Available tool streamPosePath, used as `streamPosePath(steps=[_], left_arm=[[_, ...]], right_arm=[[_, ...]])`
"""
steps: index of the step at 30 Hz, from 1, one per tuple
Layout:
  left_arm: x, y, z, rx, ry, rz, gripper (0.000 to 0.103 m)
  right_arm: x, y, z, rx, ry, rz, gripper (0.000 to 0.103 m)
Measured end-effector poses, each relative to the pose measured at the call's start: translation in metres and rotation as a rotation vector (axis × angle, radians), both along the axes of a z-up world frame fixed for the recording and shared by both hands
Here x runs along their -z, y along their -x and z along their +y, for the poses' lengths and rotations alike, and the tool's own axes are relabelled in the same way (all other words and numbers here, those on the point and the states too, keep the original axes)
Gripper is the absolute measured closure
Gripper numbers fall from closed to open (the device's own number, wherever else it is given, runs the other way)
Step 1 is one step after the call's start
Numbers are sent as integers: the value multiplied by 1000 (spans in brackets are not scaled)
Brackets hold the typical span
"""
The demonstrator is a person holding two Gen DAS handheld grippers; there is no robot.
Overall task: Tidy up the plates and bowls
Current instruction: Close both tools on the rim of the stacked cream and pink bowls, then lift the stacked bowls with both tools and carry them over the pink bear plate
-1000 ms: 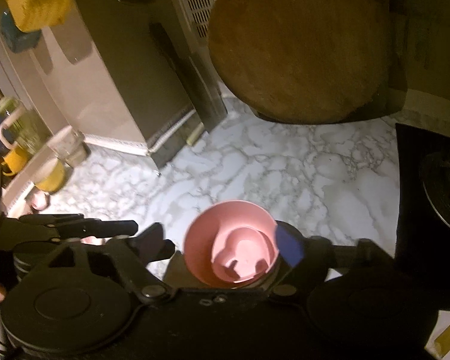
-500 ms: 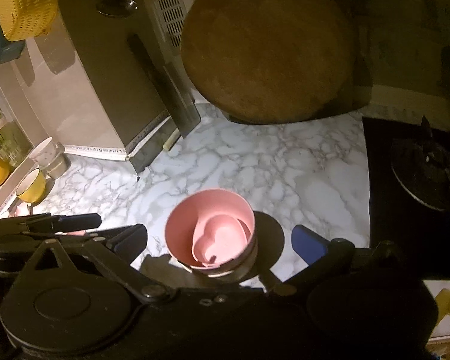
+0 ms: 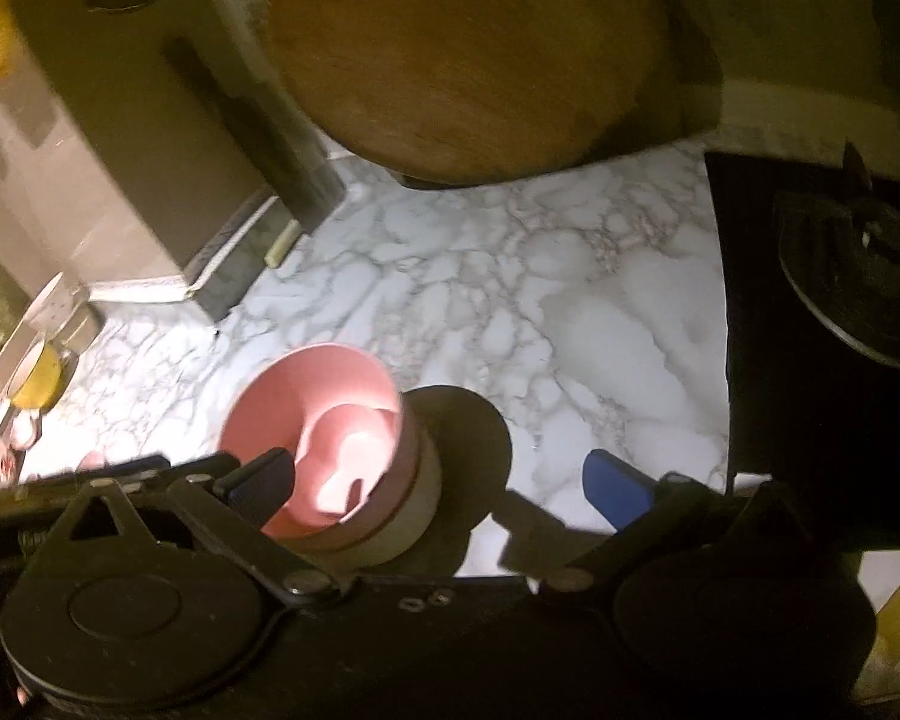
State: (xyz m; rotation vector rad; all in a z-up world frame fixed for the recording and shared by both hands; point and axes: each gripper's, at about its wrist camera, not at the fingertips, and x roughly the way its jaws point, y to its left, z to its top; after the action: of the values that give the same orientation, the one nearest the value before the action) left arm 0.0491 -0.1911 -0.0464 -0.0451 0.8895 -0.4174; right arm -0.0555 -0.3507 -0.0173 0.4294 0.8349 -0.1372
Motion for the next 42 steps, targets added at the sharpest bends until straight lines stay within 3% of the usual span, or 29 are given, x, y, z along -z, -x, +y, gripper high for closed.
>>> streamPosePath(steps=[5, 7, 10, 16, 18, 20, 22, 25, 30, 42], left_arm=[[12, -11, -4, -67, 0, 42, 24], [16, -15, -4, -97, 2, 55, 24], [21, -21, -3, -143, -8, 68, 24], [30, -28, -5, -174, -27, 87, 25], [31, -30, -5, -187, -29, 94, 31], [33, -32, -6, -177, -33, 108, 44], [35, -34, -7, -176, -26, 128, 47], [38, -36, -8, -169, -18, 150, 59], [41, -35, -12, -152, -2, 179, 66], [40, -29, -14, -160, 21, 186, 81]], right_arm=[[17, -18, -7, 11, -42, 56, 1], [24, -26, -9, -2, -104, 73, 2], [31, -34, -11, -14, -169, 94, 11], [42, -42, -7, -43, -188, 135, 29], [43, -43, -5, -55, -197, 138, 34], [43, -46, -2, -68, -196, 139, 40], [43, -48, 1, -77, -198, 143, 47], [44, -51, 2, -74, -196, 153, 53], [43, -53, 3, -59, -202, 172, 64], [39, -54, 13, -40, -121, 188, 76]])
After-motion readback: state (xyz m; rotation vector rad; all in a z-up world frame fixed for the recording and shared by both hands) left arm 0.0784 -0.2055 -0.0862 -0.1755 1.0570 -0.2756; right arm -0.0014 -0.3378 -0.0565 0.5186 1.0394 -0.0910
